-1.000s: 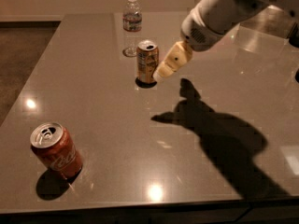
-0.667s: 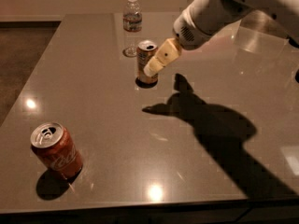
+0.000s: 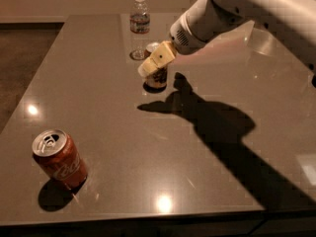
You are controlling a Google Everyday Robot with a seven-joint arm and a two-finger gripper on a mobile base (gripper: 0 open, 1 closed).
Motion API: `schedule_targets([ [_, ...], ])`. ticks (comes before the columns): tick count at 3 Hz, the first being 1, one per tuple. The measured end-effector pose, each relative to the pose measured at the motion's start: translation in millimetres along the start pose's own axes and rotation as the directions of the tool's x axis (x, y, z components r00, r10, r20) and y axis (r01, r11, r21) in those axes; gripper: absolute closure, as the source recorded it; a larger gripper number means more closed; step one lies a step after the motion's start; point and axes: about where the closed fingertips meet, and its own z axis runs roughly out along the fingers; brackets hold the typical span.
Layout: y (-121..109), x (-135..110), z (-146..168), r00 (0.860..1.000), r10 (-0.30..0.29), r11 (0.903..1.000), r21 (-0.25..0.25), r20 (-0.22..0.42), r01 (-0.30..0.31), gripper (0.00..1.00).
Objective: Move orange can near coke can
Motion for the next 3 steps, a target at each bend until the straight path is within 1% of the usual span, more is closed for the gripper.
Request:
schedule_targets([
  [1,3,-10,11,0.999,0.02,0.9995,-0.025,0.034,-0.019,0.18],
  [3,16,-20,7,0.995,0.019,0.9956,-0.093,0.101,-0.01,0.64],
])
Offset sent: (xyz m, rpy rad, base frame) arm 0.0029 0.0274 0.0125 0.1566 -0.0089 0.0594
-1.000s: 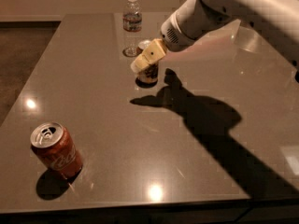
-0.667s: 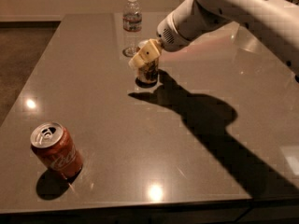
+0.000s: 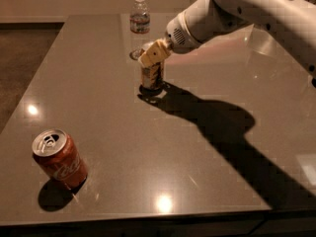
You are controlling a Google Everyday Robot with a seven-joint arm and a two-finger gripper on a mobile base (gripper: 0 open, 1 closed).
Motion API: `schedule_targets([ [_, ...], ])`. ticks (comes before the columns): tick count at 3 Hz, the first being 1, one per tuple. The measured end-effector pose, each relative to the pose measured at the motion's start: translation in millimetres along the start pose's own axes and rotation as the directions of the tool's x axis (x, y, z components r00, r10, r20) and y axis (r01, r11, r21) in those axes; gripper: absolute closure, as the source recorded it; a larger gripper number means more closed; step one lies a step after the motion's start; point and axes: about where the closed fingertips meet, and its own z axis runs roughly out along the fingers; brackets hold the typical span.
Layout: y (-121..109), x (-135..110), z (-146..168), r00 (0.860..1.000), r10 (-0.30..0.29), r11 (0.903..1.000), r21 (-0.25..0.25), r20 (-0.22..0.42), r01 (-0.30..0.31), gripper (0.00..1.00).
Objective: Move orange can near coke can
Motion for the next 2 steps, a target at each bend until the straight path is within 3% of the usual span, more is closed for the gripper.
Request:
schedule_targets([
  [1,18,3,-17,0.999,-0.025,0.9991,-0.034,0.026,0.026,0.88],
  [2,44,16,-41,0.996,-0.073,0.994,-0.078,0.042,0.076,1.0],
])
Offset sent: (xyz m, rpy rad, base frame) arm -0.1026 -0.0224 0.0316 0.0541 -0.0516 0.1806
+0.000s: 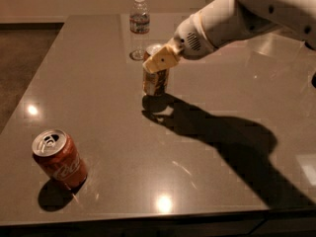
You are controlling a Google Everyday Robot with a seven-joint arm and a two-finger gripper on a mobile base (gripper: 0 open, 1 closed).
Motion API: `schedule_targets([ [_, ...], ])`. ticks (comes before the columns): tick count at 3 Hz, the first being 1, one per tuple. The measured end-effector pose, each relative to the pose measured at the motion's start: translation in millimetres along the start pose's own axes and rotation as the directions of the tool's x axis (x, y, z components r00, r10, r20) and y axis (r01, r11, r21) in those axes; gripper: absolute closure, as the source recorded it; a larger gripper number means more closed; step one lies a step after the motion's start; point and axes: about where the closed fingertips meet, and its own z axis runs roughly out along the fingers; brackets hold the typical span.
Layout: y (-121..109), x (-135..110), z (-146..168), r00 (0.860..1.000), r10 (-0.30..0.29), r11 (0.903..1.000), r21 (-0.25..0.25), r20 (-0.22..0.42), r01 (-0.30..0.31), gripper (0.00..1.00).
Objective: Move orange can near coke can
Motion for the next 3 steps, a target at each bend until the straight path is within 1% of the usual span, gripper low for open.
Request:
schedule_targets([
  [1,32,12,-17,0.998,-0.067,0.9963,-0.054,0.0,0.067,1.0],
  [2,78,30,-25,0.983,-0.181,0.9703,-0.162,0.002,0.179,1.0],
  [3,103,40,-27,0.966,-0.259,0.9388,-0.231,0.016,0.256,1.0],
])
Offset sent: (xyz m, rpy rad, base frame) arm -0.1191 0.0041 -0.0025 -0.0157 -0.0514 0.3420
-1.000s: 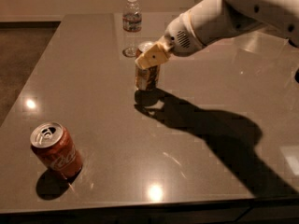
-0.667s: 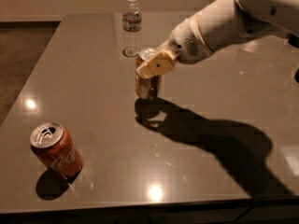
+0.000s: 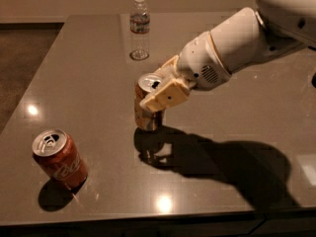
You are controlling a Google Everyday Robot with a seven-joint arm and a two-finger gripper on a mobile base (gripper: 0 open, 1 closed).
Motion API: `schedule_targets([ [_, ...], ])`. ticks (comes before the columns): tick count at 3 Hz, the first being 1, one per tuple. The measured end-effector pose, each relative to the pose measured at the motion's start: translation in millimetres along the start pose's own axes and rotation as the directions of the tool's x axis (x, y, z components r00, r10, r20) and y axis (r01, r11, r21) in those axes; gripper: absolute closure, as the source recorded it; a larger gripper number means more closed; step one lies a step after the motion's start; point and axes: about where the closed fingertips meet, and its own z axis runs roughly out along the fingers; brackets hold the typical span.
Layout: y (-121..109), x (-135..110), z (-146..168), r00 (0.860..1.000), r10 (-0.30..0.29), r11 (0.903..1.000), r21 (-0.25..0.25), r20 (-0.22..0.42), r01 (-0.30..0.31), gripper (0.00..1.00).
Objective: Move orange can near coke can
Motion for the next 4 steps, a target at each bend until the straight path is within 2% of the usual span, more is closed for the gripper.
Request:
schedule_targets([
  [1,29,-9,10,0.994,-0.104,0.9921,-0.069,0.013,0.105,1.0],
  [2,52,-24,28,0.981,-0.192,0.9703,-0.145,0.028,0.194,1.0],
  [3,76,-39,58,0.96,-0.279,0.9282,-0.247,0.032,0.278,0.98],
  [4,90,-41,84,0.944,-0.329,0.8927,-0.322,0.012,0.315,0.69],
])
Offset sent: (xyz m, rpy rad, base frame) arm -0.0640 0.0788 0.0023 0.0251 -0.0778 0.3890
